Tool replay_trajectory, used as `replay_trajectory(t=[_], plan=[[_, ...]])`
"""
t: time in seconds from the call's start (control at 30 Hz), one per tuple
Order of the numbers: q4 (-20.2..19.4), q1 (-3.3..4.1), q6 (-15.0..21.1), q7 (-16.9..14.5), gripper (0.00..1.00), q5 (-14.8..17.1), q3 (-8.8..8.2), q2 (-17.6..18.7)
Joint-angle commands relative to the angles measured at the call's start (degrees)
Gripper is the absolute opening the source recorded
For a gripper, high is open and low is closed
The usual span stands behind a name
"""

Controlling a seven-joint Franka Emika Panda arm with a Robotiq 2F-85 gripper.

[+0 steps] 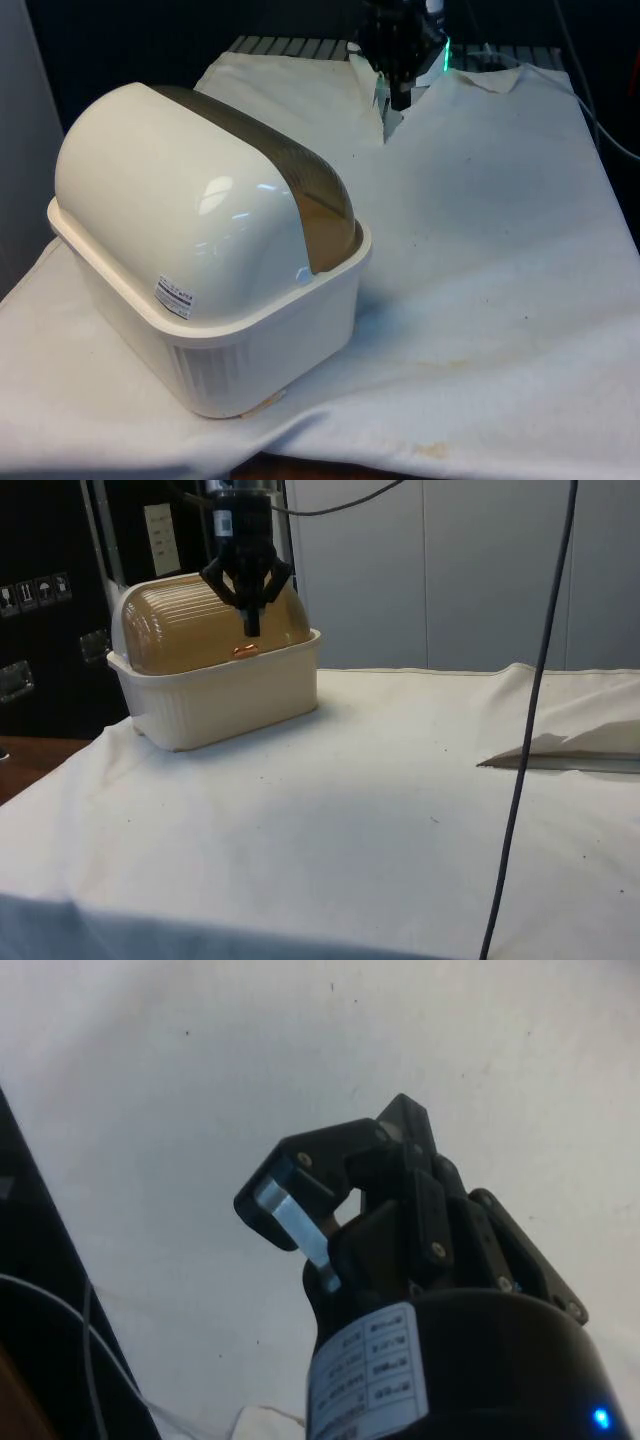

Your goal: Open the lid, then close it.

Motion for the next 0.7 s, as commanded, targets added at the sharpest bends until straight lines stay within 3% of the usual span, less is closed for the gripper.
replay_trajectory(t=[0.0, 0.3, 0.67], plan=[[-0.7, 0.23, 0.5, 0.5, 0.0, -0.6, 0.0, -0.7], [-1.1, 0.0, 0.0, -0.7, 0.0, -0.9, 0.46, -1.8], [-0.9, 0.0, -0.2, -6.6, 0.0, -0.8, 0.57, -2.1]])
